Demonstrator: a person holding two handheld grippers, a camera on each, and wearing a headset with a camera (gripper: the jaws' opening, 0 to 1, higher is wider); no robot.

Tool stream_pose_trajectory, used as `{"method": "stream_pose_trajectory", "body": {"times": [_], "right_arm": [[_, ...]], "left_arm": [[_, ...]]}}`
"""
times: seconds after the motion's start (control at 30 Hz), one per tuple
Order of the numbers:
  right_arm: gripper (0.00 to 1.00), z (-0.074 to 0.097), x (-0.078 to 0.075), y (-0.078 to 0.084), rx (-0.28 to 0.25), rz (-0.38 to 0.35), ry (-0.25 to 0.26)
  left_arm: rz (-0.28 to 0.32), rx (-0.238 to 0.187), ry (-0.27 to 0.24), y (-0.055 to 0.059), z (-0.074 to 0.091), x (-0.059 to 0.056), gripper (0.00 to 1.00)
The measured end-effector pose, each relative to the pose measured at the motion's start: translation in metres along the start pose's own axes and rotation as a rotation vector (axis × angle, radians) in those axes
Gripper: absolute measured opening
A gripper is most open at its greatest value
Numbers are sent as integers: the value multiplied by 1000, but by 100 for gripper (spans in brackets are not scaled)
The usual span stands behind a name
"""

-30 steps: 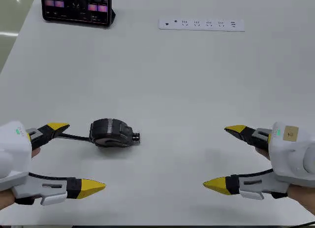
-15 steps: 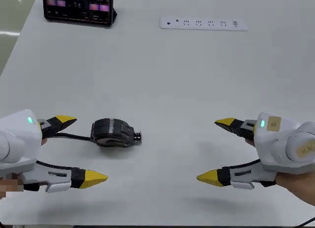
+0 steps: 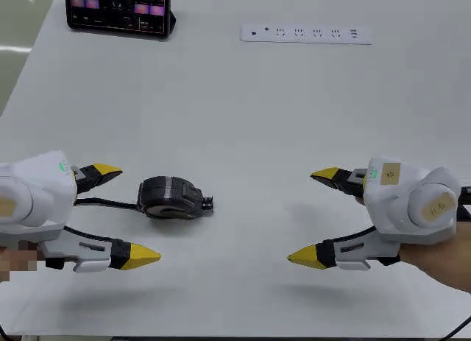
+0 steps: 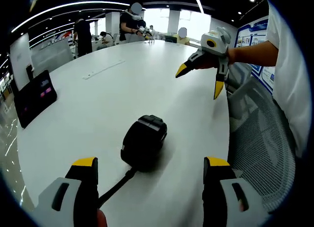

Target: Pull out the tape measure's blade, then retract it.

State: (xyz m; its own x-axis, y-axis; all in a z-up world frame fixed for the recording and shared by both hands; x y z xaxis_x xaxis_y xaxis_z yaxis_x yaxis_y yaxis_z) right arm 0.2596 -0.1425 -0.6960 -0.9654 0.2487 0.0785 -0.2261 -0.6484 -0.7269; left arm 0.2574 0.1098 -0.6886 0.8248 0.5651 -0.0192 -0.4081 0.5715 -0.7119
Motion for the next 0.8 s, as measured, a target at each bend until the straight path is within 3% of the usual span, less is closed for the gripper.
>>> {"method": "stream_pose_trajectory", "body": {"times": [0.8], "right_arm": [[75, -9, -5, -7, 21, 46, -31]], "left_arm": [[-100, 105, 17, -1, -16, 16, 61]]}}
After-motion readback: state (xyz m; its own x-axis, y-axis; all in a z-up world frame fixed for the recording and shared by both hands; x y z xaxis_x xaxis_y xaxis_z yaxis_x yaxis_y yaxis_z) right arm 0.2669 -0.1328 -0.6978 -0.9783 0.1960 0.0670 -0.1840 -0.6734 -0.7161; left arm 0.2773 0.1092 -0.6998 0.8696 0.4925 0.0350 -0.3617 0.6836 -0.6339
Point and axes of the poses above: the centre of the closed fingertips' face, and the gripper's own axes: z roughly backward along the fingers, x roughly to its left, y roughly out of its underside, the point moved 4 cm from there along z, roughly backward along the fingers, and after that the axes turned 3 degrees about -y, right-handed, at the moved point
